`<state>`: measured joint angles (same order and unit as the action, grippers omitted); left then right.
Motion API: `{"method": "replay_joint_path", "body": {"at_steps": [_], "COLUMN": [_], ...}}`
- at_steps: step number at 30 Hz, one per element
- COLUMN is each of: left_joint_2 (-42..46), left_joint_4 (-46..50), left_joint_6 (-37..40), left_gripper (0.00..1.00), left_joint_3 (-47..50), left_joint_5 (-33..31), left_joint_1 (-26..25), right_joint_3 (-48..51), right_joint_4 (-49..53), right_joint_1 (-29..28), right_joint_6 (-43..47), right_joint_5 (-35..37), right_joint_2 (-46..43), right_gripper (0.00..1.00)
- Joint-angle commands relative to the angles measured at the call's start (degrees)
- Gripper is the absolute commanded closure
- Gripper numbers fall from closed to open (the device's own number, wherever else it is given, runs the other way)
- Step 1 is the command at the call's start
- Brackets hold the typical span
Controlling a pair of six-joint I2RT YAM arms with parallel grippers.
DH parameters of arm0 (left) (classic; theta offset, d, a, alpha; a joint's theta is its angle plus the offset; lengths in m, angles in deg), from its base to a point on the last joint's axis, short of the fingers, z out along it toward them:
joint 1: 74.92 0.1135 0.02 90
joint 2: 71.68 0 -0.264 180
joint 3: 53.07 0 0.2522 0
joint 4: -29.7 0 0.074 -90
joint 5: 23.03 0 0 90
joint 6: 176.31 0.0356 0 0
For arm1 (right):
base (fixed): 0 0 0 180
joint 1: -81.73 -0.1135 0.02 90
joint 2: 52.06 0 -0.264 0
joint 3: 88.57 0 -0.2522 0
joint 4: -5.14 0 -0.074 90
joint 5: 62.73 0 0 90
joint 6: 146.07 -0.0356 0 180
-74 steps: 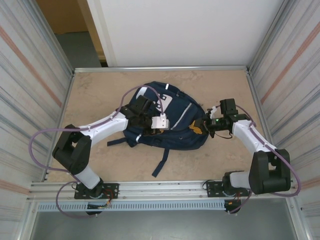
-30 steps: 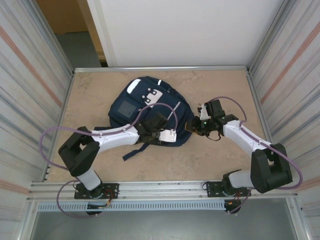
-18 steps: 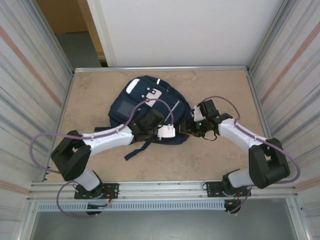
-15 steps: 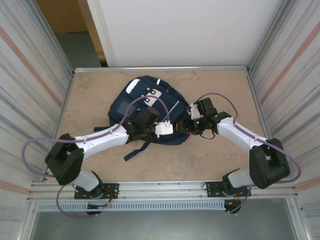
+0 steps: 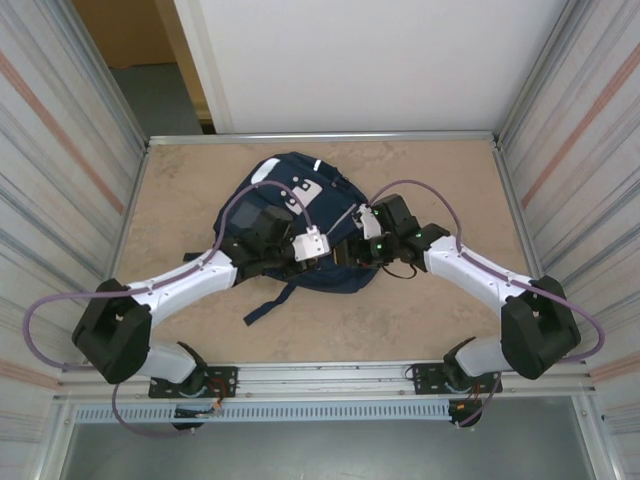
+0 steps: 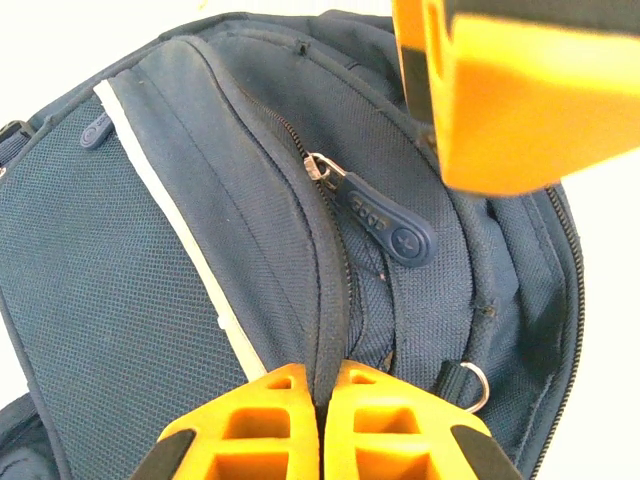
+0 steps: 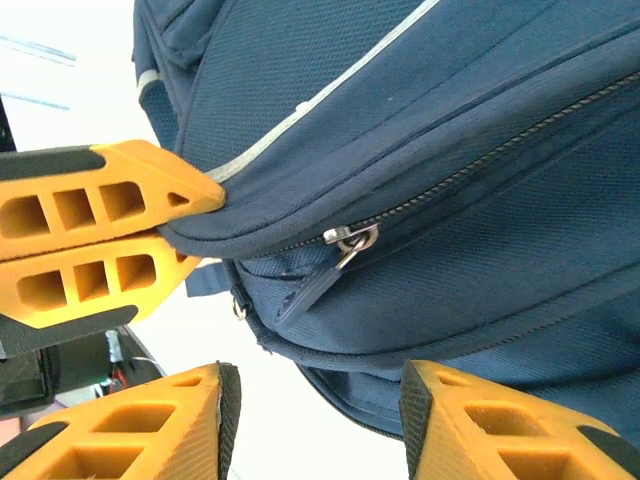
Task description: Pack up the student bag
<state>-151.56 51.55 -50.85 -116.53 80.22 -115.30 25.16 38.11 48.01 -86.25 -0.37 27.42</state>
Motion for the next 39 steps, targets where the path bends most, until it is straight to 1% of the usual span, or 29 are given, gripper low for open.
{"method": "replay_joint_path", "body": {"at_steps": [1,5,11,12,16,17,21,24,26,28,29,31,32,33,35,39], "left_joint_2": [3.5,3.1,2.9,3.0,3.5,3.6,4.7,6.1,6.7,7.2,7.2,7.3,7.3,7.3,7.2,7.3], "left_joint_4": [-4.5,-3.8,-4.1,-4.1,-3.9,-3.6,-3.1,-3.3,-3.3,-3.2,-3.2,-3.2,-3.2,-3.3,-3.3,-3.4], "left_joint_6": [-4.5,-5.2,-6.0,-6.0,-5.6,-5.3,-4.3,-4.1,-4.0,-4.0,-4.1,-4.3,-4.4,-4.5,-4.6,-4.7], "left_gripper": [1.00,1.00,1.00,1.00,1.00,1.00,1.00,1.00,1.00,1.00,1.00,1.00,1.00,1.00,1.00,1.00], "left_joint_3": [0.9,0.7,1.2,1.3,1.3,1.3,2.0,2.8,3.2,3.5,3.5,3.6,3.6,3.5,3.5,3.3], "left_joint_5": [7.3,8.9,9.5,9.6,10.1,10.2,10.0,10.0,10.1,10.4,10.5,10.9,11.1,11.3,11.6,12.8], "left_joint_1": [0.9,1.2,1.3,1.3,1.3,1.3,1.9,2.7,3.1,3.4,3.5,3.5,3.5,3.5,3.5,3.8], "right_joint_3": [-1.4,-1.5,-4.0,-4.2,-4.9,-5.4,-6.5,-6.5,-6.1,-5.8,-5.8,-5.4,-5.3,-5.3,-5.3,-4.4], "right_joint_4": [-2.0,-5.2,-4.4,-4.2,-2.6,-1.6,2.5,4.4,4.6,4.5,4.5,3.7,3.1,2.6,2.1,2.6], "right_joint_1": [-0.9,-2.4,-5.9,-6.3,-7.1,-7.2,-6.9,-5.3,-4.0,-2.9,-2.6,-2.0,-1.7,-1.6,-1.5,-1.9], "right_joint_6": [-3.2,-6.1,-7.0,-6.9,-4.5,-3.8,-1.4,-0.9,-0.9,-1.3,-1.6,-2.3,-3.0,-4.1,-6.3,-8.8], "right_joint_5": [3.6,3.9,8.9,10.0,14.4,15.6,20.9,22.3,21.3,19.7,19.1,16.4,14.5,11.9,9.3,10.5], "right_joint_2": [0.5,1.6,5.2,5.7,6.8,6.8,6.0,5.6,5.2,4.7,4.4,3.7,3.4,2.9,1.9,-1.2], "right_gripper": [0.54,0.54,0.56,0.57,0.78,0.81,0.88,0.89,0.89,0.85,0.80,0.63,0.59,0.58,0.57,0.57]}}
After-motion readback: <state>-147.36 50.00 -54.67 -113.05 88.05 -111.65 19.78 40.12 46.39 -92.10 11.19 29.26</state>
